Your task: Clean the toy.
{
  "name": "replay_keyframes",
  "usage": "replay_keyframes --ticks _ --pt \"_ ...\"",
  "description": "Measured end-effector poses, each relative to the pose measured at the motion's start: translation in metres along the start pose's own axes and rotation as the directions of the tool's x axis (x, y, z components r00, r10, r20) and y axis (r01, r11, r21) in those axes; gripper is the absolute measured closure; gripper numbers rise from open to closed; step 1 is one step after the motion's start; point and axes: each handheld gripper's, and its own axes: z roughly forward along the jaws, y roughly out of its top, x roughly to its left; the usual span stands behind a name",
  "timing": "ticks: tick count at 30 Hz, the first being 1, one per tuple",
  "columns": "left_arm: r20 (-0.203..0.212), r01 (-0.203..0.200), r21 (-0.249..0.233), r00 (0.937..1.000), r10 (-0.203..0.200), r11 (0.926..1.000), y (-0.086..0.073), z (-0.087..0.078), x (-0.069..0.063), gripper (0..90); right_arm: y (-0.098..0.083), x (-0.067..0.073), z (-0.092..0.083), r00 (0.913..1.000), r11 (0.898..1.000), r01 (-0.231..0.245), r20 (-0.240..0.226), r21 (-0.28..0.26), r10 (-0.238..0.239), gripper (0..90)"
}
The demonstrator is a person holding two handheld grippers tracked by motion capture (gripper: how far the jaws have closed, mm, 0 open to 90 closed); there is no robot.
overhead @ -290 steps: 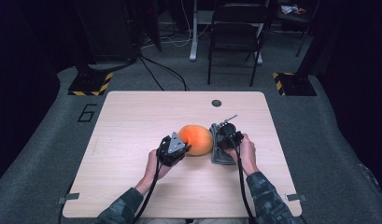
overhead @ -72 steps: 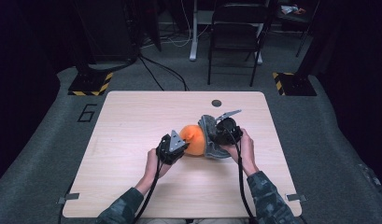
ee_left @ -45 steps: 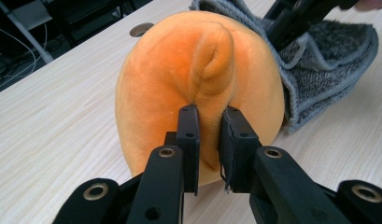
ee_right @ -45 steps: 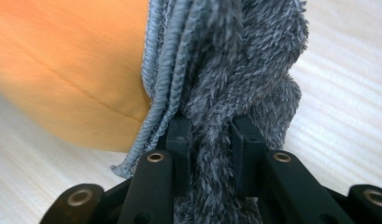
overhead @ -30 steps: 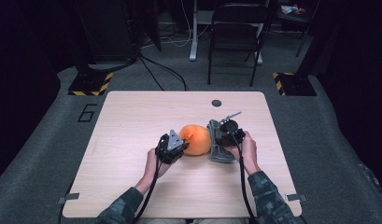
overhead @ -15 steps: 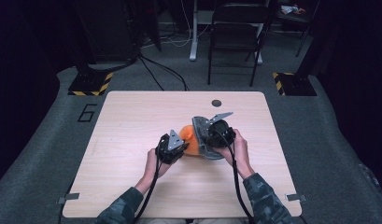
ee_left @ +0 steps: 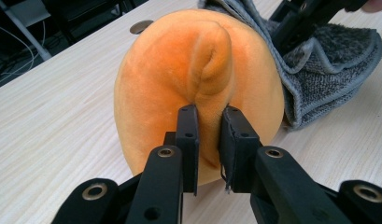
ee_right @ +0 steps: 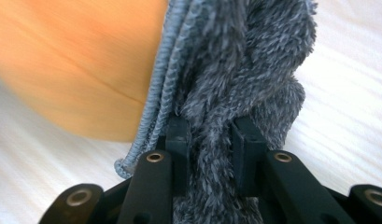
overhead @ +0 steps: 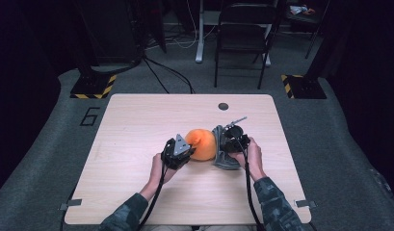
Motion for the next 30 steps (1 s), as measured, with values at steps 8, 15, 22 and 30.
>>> replay_keyframes --ticks 8,15,22,30 --pt "-0.010 0.007 -0.003 0.9999 -0.007 1.0000 -0.001 -0.001 0.003 78.3 -0.009 -0.012 0.024 0.9990 0.995 -0.028 0.036 0.092 0.025 71.9" --pt "-0.016 0.011 0.001 0.9998 -0.011 0.9999 -0.002 -0.002 0.007 78.2 0.004 -0.002 -0.017 0.9982 1.000 0.015 0.058 -0.019 -0.014 72.0" --pt "-0.017 0.011 -0.001 0.9998 -0.011 0.9999 -0.002 -0.001 0.007 77.9 0.015 0.030 -0.039 0.9943 0.991 0.106 0.025 -0.083 -0.104 72.0" --pt "-0.009 -0.004 0.016 1.0000 0.004 0.9999 0.000 -0.004 0.010 62.7 0.012 0.027 -0.017 0.9955 0.992 0.090 0.038 -0.092 -0.087 72.4"
